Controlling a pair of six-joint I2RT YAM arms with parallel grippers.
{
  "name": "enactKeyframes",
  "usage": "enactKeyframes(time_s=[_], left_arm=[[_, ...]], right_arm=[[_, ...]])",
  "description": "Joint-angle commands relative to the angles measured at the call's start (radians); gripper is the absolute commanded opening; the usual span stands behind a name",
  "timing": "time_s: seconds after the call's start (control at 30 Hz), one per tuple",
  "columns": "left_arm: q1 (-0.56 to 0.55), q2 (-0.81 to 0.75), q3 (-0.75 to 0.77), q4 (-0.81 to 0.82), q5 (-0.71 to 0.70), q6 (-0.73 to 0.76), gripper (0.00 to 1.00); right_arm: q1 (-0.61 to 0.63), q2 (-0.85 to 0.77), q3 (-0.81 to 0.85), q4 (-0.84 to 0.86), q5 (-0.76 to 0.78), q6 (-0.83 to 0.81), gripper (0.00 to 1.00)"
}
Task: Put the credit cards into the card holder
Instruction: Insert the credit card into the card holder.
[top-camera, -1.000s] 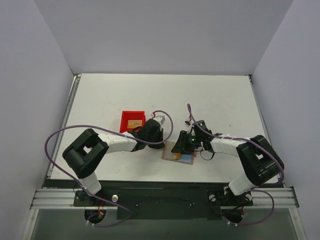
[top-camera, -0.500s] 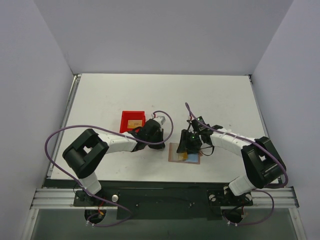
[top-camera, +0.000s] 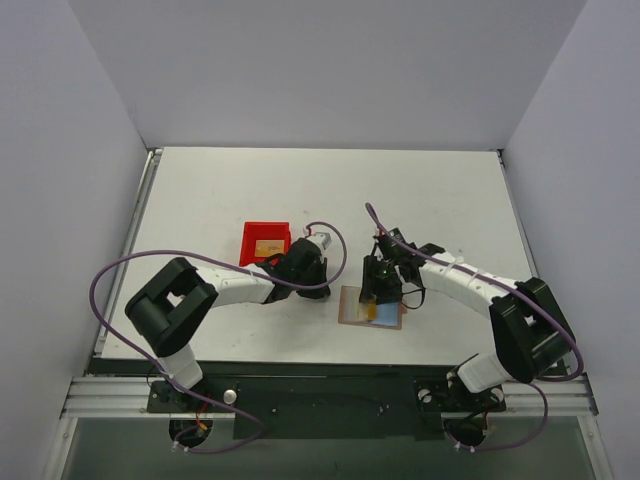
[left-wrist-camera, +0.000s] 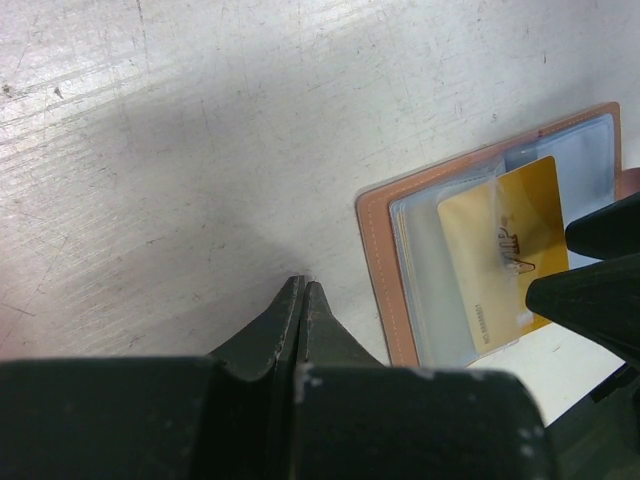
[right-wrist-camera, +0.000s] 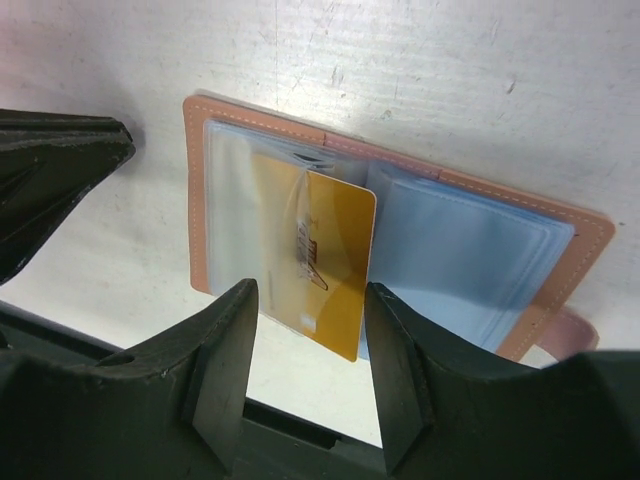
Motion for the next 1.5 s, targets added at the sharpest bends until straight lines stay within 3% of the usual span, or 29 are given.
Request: enactKeyframes(time_s=[0.0, 0.47, 0.7, 1.07, 1.47], left_arm=[[-0.004, -0.008, 0.007, 0.045, 0.018, -0.003, 0.00], [-0.064, 0.000, 0.007, 0.053, 0.035, -0.016, 0.00], [-0.070, 0.006, 0.002, 0.056, 0.030, -0.020, 0.00], [-0.070, 0.025, 0.020, 0.053, 0.027, -0.011, 0.00], [-0.070, 0.025, 0.020, 0.045, 0.029, -0.003, 0.00]], right_arm=[[0.016, -0.028, 0.048, -0.092, 0.107, -0.015, 0.41], [0.018, -0.029, 0.014, -0.091, 0.207, 0.017, 0.19], [0.016, -0.008, 0.003, -0.095, 0.247, 0.023, 0.00], [0.019, 0.052, 0.008, -0.092, 0.247, 0.011, 0.00], [0.025, 0.084, -0.004, 0.006, 0.063, 0.011, 0.00]])
